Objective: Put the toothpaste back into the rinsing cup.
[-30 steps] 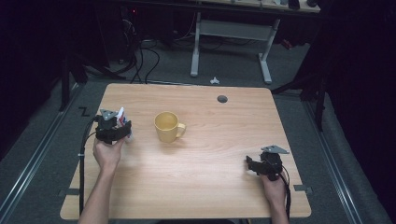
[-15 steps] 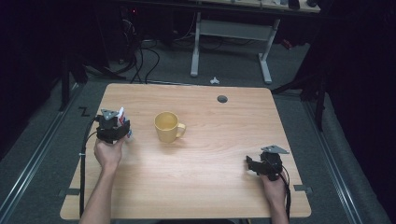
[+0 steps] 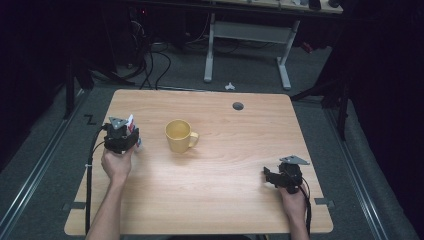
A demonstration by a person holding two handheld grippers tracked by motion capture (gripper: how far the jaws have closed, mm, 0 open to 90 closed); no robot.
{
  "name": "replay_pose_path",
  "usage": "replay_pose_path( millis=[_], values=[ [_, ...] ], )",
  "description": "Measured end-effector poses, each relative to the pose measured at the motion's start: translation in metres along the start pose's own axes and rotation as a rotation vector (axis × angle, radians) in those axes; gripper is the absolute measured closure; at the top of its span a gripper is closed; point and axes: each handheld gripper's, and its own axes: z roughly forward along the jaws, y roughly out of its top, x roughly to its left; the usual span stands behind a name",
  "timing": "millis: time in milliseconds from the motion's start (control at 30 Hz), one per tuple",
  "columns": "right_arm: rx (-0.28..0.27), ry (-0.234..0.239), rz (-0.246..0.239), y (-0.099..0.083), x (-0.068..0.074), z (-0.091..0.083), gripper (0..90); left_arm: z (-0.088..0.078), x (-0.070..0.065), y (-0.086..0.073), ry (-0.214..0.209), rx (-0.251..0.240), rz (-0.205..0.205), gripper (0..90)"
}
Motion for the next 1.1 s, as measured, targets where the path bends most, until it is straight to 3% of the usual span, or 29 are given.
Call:
replay_pose_path(
  millis=[467, 1100],
  values=[
    [0.002, -0.003, 0.003, 0.000, 0.000, 0.000, 22.9, -0.007, 0.003, 0.001, -0.034, -0.008, 0.002, 68.8],
    [0.002, -0.003, 0.003, 0.000, 0.000, 0.000, 22.9, -0.016, -0.002, 0.002, -0.084, 0.002, 0.042, 68.8]
  ],
)
